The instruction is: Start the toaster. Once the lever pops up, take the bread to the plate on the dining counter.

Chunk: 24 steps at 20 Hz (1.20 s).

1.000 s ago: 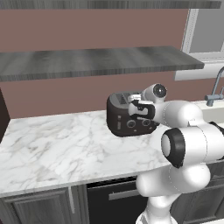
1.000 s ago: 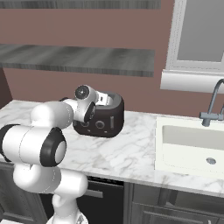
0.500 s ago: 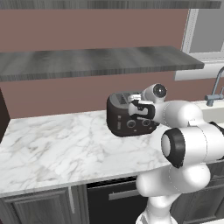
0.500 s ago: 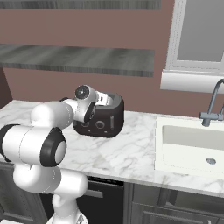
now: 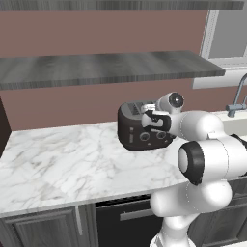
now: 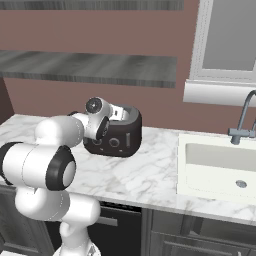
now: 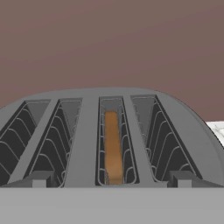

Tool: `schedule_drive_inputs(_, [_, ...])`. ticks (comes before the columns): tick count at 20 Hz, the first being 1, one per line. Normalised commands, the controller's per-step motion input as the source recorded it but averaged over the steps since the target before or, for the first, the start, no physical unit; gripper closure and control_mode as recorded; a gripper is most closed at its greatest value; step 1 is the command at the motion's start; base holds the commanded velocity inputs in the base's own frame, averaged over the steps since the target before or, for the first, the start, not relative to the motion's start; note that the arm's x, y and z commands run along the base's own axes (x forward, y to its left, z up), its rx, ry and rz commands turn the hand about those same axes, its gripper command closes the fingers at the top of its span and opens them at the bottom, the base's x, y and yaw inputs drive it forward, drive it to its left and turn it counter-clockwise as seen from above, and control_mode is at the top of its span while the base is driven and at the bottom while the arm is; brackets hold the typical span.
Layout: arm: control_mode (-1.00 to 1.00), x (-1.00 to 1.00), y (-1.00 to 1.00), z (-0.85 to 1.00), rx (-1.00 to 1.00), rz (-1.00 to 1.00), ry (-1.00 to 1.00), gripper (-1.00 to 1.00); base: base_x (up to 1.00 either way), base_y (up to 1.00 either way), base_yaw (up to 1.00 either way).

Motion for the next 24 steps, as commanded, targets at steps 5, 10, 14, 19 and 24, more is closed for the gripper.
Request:
schedule_drive_inputs(5, [-1.00, 0.00, 0.00, 0.00, 0.00, 0.00, 0.00, -1.00, 0.00, 0.00, 0.00])
schedule_drive_inputs(10, [-1.00, 0.00, 0.00, 0.00, 0.00, 0.00, 0.00, -1.00, 0.00, 0.00, 0.00])
schedule_drive_inputs(14, [-1.00, 0.00, 0.00, 0.00, 0.00, 0.00, 0.00, -1.00, 0.00, 0.00, 0.00])
schedule_drive_inputs(19, [-1.00, 0.00, 0.00, 0.00, 0.00, 0.00, 0.00, -1.00, 0.00, 0.00, 0.00])
schedule_drive_inputs(24, [-1.00, 0.00, 0.00, 0.00, 0.00, 0.00, 0.00, -1.00, 0.00, 0.00, 0.00])
